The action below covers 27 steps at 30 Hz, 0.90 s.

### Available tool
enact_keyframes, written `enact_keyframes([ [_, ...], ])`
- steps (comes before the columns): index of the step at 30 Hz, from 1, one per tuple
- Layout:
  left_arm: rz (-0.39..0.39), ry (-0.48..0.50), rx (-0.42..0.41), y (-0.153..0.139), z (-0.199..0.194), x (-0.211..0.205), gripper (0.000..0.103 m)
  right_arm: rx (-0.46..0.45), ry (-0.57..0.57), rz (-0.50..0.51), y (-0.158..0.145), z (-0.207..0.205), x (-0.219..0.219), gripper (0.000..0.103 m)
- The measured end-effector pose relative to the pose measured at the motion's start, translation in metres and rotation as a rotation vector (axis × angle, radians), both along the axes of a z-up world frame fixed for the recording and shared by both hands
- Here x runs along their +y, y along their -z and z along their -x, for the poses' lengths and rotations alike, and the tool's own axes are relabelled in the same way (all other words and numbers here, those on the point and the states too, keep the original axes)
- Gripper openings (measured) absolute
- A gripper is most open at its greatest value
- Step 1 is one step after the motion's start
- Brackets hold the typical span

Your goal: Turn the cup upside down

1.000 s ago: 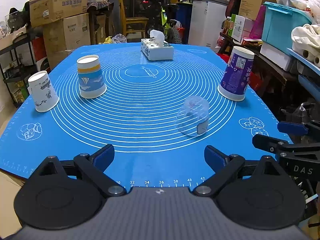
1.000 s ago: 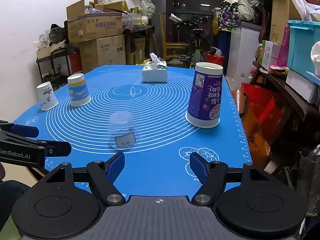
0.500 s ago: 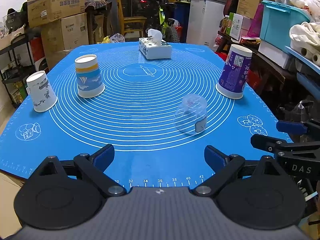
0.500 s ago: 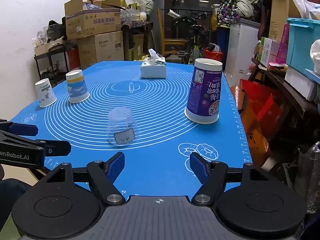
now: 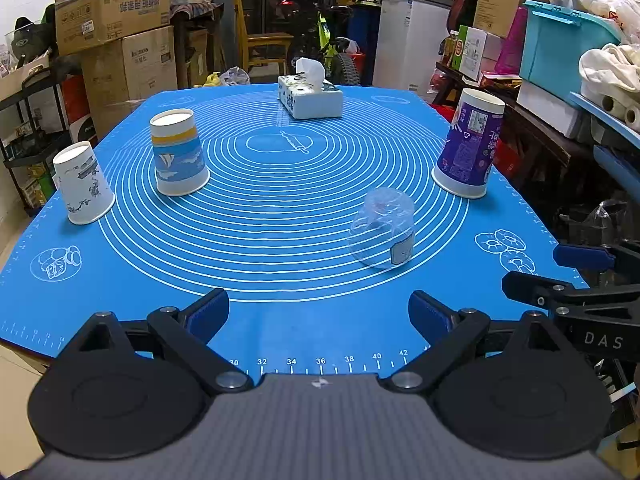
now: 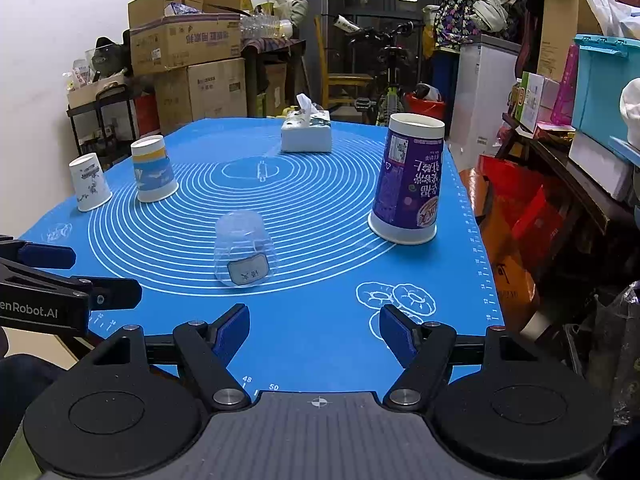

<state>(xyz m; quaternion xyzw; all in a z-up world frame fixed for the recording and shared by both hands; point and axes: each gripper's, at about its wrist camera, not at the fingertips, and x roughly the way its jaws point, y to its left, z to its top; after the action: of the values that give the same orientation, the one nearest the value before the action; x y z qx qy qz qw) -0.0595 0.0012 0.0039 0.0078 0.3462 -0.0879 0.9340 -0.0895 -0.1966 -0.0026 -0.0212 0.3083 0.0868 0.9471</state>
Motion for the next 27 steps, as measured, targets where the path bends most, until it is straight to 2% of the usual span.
enact_keyframes([
  [27, 0.003, 0.007, -0.001, -0.0011, 0.0010, -0.0004, 0.096, 0.007, 0.005, 0.001, 0.0011, 0.0010, -0.0019, 0.076],
])
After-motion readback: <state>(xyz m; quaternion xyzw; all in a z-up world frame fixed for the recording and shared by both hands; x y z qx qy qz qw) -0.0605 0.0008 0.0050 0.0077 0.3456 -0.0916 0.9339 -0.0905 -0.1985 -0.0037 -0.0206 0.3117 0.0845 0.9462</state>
